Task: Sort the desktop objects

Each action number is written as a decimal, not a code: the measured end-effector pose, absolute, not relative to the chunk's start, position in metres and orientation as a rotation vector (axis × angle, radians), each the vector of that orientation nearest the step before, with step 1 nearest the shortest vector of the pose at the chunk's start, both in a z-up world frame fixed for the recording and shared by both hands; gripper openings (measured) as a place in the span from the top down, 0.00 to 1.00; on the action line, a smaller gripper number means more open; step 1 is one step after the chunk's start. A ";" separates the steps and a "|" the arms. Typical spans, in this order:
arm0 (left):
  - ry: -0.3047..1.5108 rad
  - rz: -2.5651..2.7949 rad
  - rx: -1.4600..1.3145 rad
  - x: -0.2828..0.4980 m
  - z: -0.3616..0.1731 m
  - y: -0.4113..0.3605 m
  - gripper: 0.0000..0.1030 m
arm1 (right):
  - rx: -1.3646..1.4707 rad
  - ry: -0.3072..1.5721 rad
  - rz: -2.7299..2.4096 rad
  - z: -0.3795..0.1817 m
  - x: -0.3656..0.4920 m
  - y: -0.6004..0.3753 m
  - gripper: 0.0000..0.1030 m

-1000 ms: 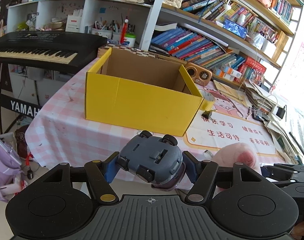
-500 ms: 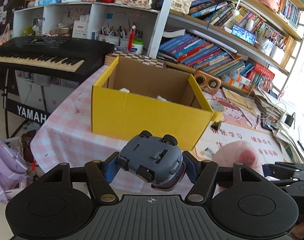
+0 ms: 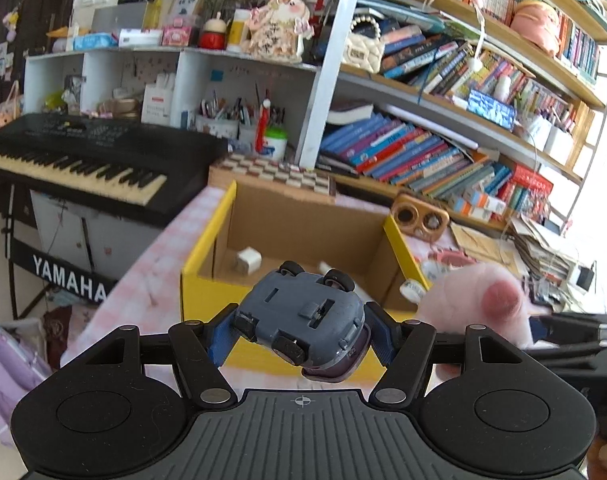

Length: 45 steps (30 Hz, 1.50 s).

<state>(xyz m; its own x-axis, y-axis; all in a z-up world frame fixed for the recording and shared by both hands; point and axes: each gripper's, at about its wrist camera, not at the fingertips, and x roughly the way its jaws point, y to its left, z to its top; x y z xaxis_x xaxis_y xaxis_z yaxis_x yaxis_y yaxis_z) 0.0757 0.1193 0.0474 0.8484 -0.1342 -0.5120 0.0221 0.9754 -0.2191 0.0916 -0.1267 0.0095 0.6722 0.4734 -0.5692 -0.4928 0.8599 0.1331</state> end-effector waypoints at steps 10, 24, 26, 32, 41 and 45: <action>0.522 -0.049 -0.197 0.133 0.056 0.126 0.36 | -0.064 0.521 0.561 0.042 0.169 -0.112 0.43; 0.726 -0.021 -0.098 0.216 -0.002 0.101 0.36 | -0.216 0.702 0.687 0.008 0.282 -0.063 0.43; 0.755 -0.024 -0.091 0.221 -0.007 0.099 0.36 | -0.241 0.744 0.707 -0.002 0.291 -0.056 0.43; 0.819 -0.006 -0.086 0.229 -0.020 0.094 0.36 | -0.322 0.842 0.741 -0.028 0.312 -0.038 0.42; 0.853 -0.002 -0.054 0.235 -0.026 0.086 0.35 | -0.412 0.904 0.784 -0.051 0.329 -0.016 0.42; 0.867 -0.011 -0.055 0.238 -0.025 0.087 0.35 | -0.448 0.924 0.804 -0.057 0.335 -0.005 0.42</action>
